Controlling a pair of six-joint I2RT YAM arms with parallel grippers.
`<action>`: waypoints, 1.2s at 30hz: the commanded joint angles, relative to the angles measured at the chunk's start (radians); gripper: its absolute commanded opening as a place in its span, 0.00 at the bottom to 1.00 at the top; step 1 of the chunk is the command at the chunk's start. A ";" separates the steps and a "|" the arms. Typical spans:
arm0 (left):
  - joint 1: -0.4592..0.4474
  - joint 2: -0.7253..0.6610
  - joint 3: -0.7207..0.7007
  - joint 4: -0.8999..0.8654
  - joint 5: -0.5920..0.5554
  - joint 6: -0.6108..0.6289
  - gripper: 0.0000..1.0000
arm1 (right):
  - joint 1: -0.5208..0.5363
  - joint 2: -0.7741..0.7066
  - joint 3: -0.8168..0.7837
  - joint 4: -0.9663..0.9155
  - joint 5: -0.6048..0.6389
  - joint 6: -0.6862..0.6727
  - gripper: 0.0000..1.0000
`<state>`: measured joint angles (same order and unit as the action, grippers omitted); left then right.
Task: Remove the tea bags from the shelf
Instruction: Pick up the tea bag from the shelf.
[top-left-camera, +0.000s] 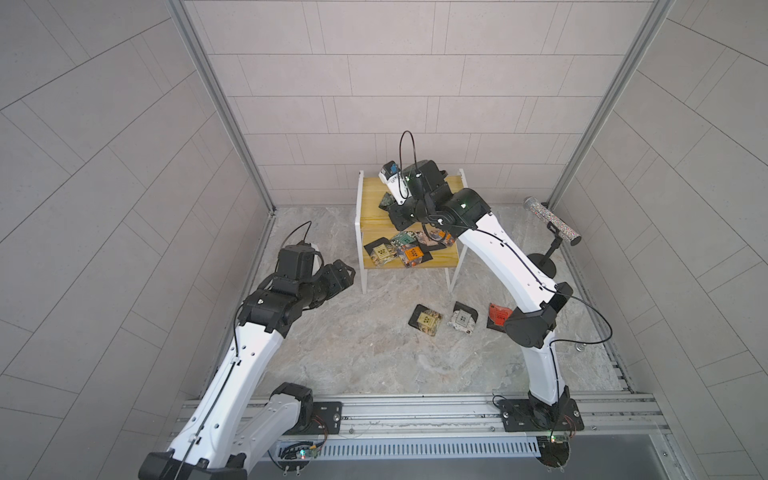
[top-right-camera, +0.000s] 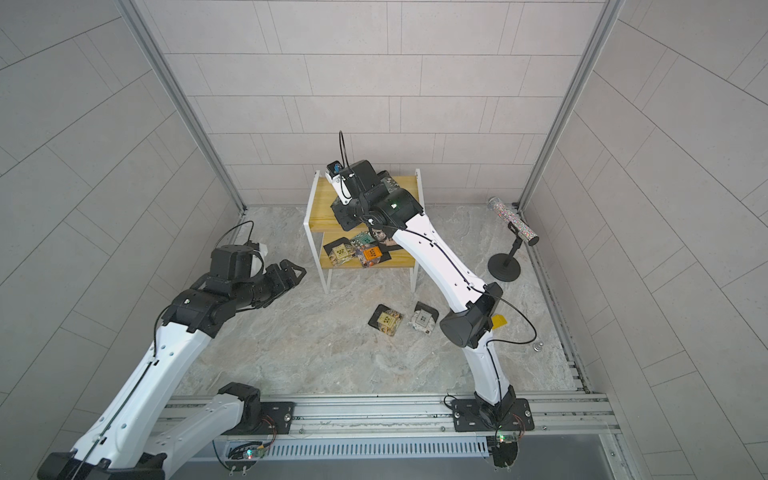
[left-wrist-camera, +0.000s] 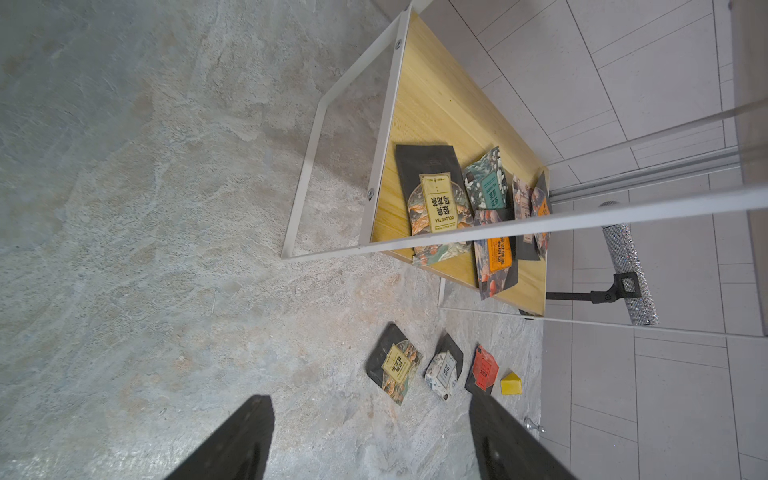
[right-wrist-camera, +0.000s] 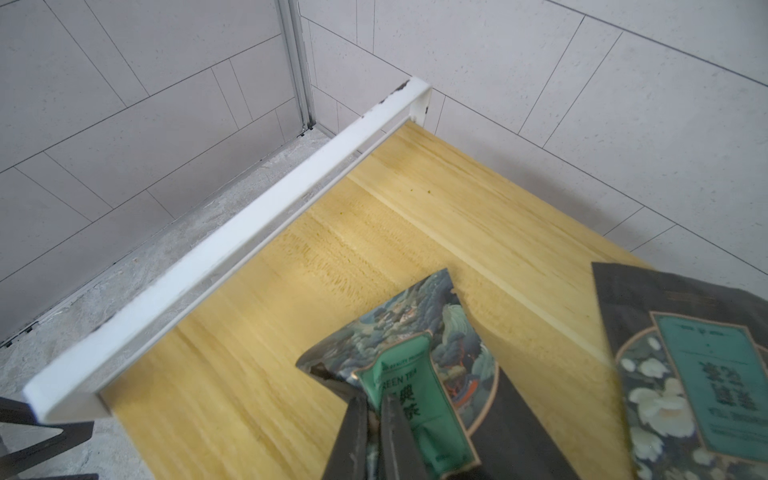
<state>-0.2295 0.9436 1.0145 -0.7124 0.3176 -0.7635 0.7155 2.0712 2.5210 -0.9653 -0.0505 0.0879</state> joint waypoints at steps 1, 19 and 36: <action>0.005 0.001 -0.003 0.014 0.004 -0.002 0.82 | 0.009 -0.048 -0.018 -0.094 0.017 -0.015 0.08; 0.005 0.015 0.008 0.021 0.009 -0.002 0.82 | 0.085 -0.400 -0.385 0.006 0.059 -0.055 0.08; 0.005 -0.037 -0.075 0.002 -0.040 -0.001 0.82 | 0.269 -0.837 -1.291 0.494 -0.002 -0.039 0.10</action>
<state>-0.2295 0.9333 0.9653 -0.7078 0.3023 -0.7692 0.9726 1.2633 1.3083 -0.6113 -0.0315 0.0307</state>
